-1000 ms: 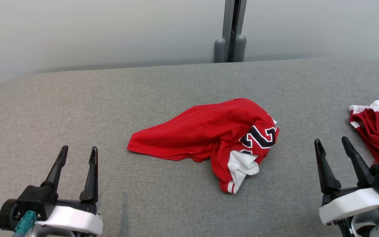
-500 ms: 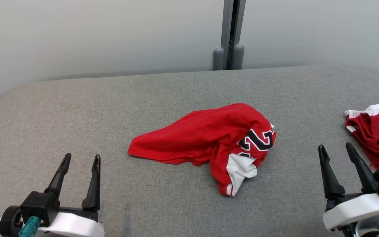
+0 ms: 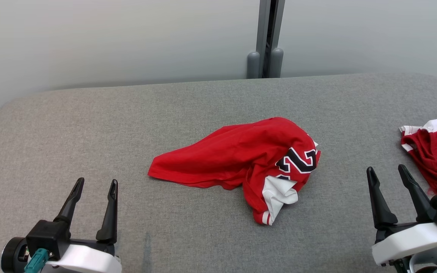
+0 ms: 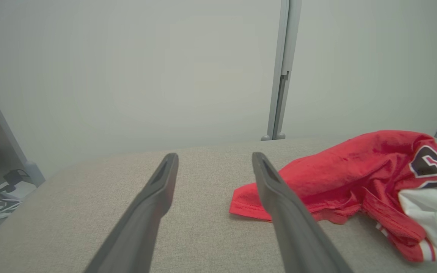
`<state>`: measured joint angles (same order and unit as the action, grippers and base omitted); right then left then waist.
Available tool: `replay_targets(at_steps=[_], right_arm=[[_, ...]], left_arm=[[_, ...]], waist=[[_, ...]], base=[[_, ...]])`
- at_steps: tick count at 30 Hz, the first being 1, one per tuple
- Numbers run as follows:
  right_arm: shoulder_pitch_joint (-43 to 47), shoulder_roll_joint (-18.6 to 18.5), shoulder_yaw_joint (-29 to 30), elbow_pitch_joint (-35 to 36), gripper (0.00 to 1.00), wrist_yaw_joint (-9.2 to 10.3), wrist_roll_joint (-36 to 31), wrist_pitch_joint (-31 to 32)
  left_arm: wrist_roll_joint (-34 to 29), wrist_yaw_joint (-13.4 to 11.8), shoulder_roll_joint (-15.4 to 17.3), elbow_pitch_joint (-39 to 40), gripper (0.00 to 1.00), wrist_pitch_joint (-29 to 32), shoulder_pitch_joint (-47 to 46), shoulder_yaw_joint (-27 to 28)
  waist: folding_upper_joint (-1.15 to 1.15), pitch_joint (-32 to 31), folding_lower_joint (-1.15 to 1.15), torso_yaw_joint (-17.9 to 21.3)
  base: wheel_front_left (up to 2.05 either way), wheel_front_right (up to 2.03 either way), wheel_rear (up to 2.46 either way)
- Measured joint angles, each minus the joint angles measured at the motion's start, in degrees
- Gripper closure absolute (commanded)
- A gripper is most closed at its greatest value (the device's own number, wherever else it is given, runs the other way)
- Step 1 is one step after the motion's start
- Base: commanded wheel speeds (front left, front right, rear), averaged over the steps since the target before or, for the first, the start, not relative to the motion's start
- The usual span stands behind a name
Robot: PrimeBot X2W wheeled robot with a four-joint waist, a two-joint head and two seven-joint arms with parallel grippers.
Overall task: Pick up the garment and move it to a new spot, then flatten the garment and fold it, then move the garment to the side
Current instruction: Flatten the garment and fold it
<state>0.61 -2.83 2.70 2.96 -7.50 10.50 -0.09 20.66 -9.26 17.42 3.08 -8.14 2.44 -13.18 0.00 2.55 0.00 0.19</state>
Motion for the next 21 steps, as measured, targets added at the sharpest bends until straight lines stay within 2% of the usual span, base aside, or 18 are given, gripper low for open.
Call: replay_targets(at_steps=[6,10,16,21], right_arm=[[0.0,0.0,-0.1,0.1,0.00,0.00,0.2,-0.1],[-0.4,0.0,-0.5,0.3,0.00,0.00,0.4,-0.1],[-1.7,0.0,-1.5,0.5,0.00,0.00,0.5,-0.1],[-3.4,0.0,-2.5,0.2,0.00,0.00,1.2,-0.7]], left_arm=[[0.0,-0.2,0.2,0.3,0.00,0.6,-0.6,-0.9],[0.7,2.7,0.0,-0.1,0.00,5.0,-3.3,-4.2],[2.6,8.9,-0.6,-4.3,0.00,12.7,-8.1,-10.3],[3.0,12.5,-1.7,-9.3,0.00,15.9,-13.3,-13.8]], waist=[[0.00,0.4,0.00,0.0],[0.00,1.6,0.00,0.2],[0.00,4.2,0.00,1.4],[0.00,7.2,0.00,3.3]], base=[[0.00,0.00,0.00],[0.00,0.00,0.00],[0.00,0.00,0.00],[0.00,0.00,0.00]])
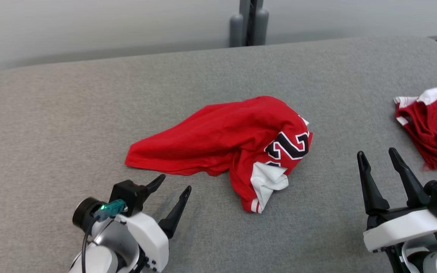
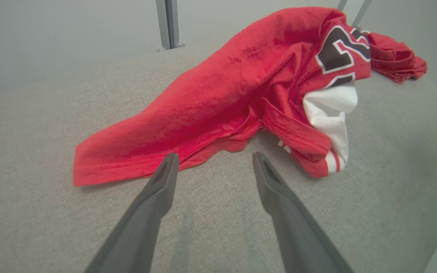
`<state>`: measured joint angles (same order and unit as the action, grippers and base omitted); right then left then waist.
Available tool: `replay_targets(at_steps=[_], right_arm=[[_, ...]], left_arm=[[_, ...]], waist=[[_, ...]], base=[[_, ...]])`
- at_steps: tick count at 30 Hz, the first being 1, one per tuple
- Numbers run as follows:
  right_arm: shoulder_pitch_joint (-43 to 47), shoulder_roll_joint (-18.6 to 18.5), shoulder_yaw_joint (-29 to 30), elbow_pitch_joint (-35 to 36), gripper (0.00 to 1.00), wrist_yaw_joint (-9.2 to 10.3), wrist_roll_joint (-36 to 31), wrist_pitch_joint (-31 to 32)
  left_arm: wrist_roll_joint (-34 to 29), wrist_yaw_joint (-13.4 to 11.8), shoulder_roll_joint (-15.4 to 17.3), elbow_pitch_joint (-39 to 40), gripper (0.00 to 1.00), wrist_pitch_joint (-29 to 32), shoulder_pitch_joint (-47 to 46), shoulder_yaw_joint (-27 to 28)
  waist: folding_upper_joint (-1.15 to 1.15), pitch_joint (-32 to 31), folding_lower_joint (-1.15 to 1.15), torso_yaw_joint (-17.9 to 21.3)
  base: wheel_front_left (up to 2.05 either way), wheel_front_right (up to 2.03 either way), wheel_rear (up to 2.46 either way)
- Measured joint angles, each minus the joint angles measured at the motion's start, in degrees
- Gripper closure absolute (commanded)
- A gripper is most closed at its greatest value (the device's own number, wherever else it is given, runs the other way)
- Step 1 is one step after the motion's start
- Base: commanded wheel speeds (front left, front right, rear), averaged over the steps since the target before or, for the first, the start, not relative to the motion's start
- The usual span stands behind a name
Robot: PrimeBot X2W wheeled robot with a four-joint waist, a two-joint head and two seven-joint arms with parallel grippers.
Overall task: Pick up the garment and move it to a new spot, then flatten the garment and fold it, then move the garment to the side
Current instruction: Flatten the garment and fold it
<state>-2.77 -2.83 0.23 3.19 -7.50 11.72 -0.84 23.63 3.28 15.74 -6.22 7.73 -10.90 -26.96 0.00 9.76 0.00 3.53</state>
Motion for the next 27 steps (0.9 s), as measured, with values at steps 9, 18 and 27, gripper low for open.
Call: replay_targets(at_steps=[9,18,27], right_arm=[[-3.2,0.0,-1.4,-2.2,0.00,0.00,2.1,-2.7],[-5.3,0.0,-2.1,-5.3,0.00,0.00,3.3,-5.6],[-6.1,0.0,-1.4,-6.8,0.00,0.00,4.0,-6.8]], left_arm=[[-1.0,2.7,0.2,-7.7,0.00,1.9,-10.3,-3.1],[-1.9,3.3,1.6,-11.2,1.00,1.8,-15.2,-4.6],[-3.6,3.1,4.1,-2.6,1.00,-0.8,-15.5,-4.5]], waist=[[0.00,6.2,0.00,4.4],[0.00,10.5,0.00,8.0],[0.00,10.3,0.00,6.9]], base=[[0.00,0.00,0.00],[0.00,0.00,0.00],[0.00,0.00,0.00]])
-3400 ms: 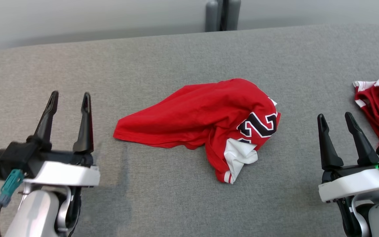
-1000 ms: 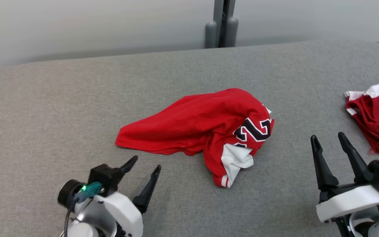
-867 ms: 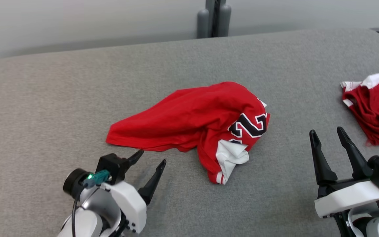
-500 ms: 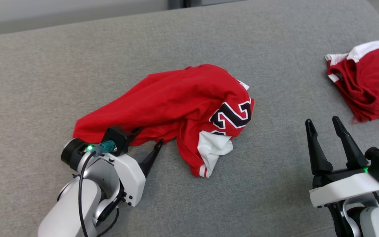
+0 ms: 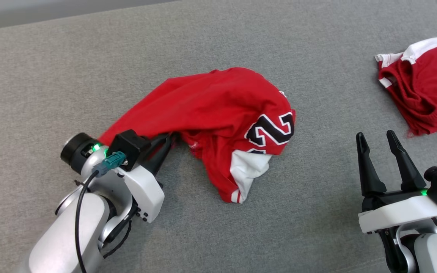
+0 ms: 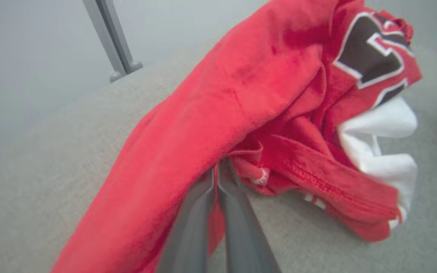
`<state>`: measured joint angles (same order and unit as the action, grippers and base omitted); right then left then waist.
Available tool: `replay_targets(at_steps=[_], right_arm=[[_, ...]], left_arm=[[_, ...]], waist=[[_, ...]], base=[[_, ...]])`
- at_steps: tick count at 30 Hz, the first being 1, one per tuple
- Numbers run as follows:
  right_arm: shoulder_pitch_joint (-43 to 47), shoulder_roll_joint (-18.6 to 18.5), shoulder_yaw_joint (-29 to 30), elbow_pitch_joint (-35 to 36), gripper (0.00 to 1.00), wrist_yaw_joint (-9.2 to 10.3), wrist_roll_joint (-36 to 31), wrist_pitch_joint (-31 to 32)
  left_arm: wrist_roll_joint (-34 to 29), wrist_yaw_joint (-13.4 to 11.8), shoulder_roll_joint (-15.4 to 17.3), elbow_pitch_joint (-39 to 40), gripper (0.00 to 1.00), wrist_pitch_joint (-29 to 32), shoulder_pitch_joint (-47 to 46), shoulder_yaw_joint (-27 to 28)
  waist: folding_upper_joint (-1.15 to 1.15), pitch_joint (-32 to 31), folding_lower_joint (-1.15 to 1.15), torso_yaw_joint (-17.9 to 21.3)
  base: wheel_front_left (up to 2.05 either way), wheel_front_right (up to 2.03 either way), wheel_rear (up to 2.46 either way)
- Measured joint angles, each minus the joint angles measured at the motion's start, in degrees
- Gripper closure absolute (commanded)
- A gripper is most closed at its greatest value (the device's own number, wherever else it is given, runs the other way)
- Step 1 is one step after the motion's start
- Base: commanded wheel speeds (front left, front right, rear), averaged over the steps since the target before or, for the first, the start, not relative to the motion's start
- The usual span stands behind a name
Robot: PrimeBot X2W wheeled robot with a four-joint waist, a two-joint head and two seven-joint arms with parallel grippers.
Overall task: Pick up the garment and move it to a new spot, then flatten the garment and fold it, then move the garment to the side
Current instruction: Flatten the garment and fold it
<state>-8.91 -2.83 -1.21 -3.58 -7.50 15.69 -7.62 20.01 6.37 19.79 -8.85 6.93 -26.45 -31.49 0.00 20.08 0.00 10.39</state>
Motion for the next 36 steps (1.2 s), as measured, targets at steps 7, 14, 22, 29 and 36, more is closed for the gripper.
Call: replay_targets(at_steps=[7,14,22,29,36], right_arm=[[0.0,0.0,0.9,-0.5,0.00,0.00,0.0,0.0],[0.5,0.0,2.3,0.4,0.00,0.00,-0.2,0.6],[2.1,0.0,4.3,1.8,0.00,0.00,-0.9,2.2],[2.1,0.0,4.1,2.6,0.00,0.00,-1.1,3.4],[2.5,0.0,4.1,2.9,0.00,0.00,-1.1,4.1]], left_arm=[[-1.4,-0.2,1.3,10.7,1.00,-1.1,-1.6,-0.1],[0.2,-1.8,4.9,20.7,1.00,-0.4,1.8,2.6],[3.4,-3.4,11.9,22.7,1.00,0.7,13.6,5.4],[7.3,-2.4,11.5,13.2,1.00,-2.8,18.0,5.5],[9.9,-1.8,9.2,3.5,0.66,-7.4,18.2,6.2]], waist=[[0.00,-1.6,0.00,-2.0],[0.00,-3.7,0.00,-4.6],[0.00,-4.7,0.00,-8.0],[0.00,-5.1,0.00,-10.0],[0.00,-5.9,0.00,-10.3]], base=[[0.00,0.00,0.00],[0.00,0.00,0.00],[0.00,0.00,0.00],[0.00,0.00,0.00],[0.00,0.00,0.00]])
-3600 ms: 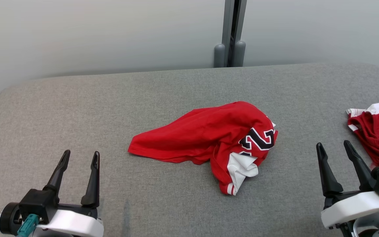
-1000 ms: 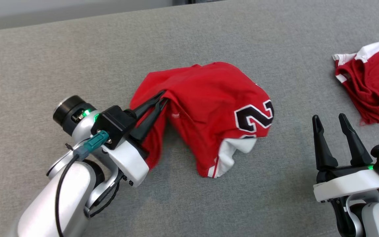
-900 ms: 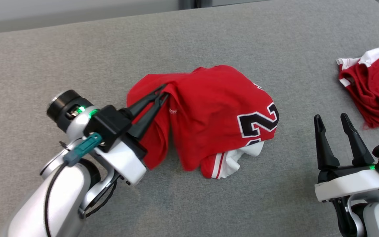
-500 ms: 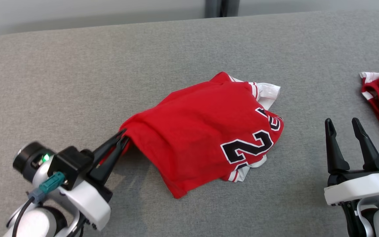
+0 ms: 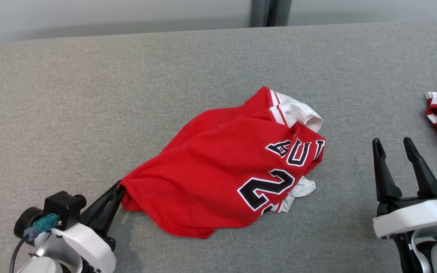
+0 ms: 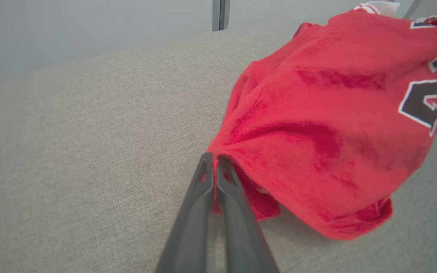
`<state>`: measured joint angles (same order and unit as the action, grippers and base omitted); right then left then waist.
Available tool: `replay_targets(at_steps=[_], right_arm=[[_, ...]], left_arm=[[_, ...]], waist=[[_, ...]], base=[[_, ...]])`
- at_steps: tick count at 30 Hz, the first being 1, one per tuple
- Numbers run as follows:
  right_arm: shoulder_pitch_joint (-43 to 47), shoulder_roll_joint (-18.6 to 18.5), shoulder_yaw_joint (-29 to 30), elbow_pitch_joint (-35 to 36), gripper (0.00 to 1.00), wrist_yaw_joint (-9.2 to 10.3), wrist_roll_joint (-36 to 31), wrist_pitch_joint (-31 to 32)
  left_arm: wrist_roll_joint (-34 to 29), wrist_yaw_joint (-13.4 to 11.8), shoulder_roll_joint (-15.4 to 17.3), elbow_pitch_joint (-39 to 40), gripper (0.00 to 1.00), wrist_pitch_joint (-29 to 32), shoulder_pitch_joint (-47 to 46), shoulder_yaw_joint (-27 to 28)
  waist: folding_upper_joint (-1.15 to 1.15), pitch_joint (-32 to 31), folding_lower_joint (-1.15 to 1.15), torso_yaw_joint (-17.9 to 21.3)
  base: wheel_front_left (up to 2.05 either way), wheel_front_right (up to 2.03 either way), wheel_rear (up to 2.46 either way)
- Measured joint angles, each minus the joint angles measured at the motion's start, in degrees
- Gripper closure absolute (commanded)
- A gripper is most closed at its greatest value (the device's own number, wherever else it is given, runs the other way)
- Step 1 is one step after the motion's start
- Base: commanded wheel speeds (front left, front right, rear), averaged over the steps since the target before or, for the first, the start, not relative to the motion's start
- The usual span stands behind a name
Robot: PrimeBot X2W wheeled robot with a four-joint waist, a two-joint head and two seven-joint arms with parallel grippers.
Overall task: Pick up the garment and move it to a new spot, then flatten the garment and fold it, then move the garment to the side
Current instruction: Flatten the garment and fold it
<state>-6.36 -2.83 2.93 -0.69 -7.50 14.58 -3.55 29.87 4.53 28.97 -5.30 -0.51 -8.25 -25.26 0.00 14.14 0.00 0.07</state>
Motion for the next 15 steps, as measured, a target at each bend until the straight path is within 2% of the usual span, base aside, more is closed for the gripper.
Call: replay_targets(at_steps=[1,4,6,8,11,15], right_arm=[[0.1,0.0,0.0,0.1,0.00,0.00,0.0,0.0],[0.4,0.0,0.4,0.3,0.00,0.00,0.0,0.0],[0.6,0.0,0.7,0.5,0.00,0.00,0.0,0.1],[0.7,0.0,1.2,0.9,0.00,0.00,0.0,0.1],[0.8,0.0,2.2,1.8,0.00,0.00,-0.4,0.5],[0.8,0.0,3.0,2.5,0.00,0.00,-0.8,0.5]], left_arm=[[0.6,0.0,-0.6,-0.6,0.00,-0.8,0.0,0.3],[1.9,-0.1,-2.2,-1.0,0.00,-2.4,0.2,0.8],[2.5,-1.1,-2.8,-0.8,0.00,-3.4,0.7,1.7],[3.3,-3.4,-3.4,-0.3,0.00,-4.6,1.1,3.8],[5.2,-9.2,-5.4,2.1,0.00,-8.1,2.2,9.0],[4.8,-12.6,-6.6,5.4,0.00,-10.7,2.2,11.1]], waist=[[0.00,-0.1,0.00,0.0],[0.00,-0.5,0.00,0.2],[0.00,-0.7,0.00,0.3],[0.00,-1.0,0.00,0.3],[0.00,-1.4,0.00,0.1],[0.00,-2.0,0.00,-0.2]], base=[[0.00,0.00,0.00],[0.00,0.00,0.00],[0.00,0.00,0.00],[0.00,0.00,0.00],[0.00,0.00,0.00],[0.00,0.00,0.00]])
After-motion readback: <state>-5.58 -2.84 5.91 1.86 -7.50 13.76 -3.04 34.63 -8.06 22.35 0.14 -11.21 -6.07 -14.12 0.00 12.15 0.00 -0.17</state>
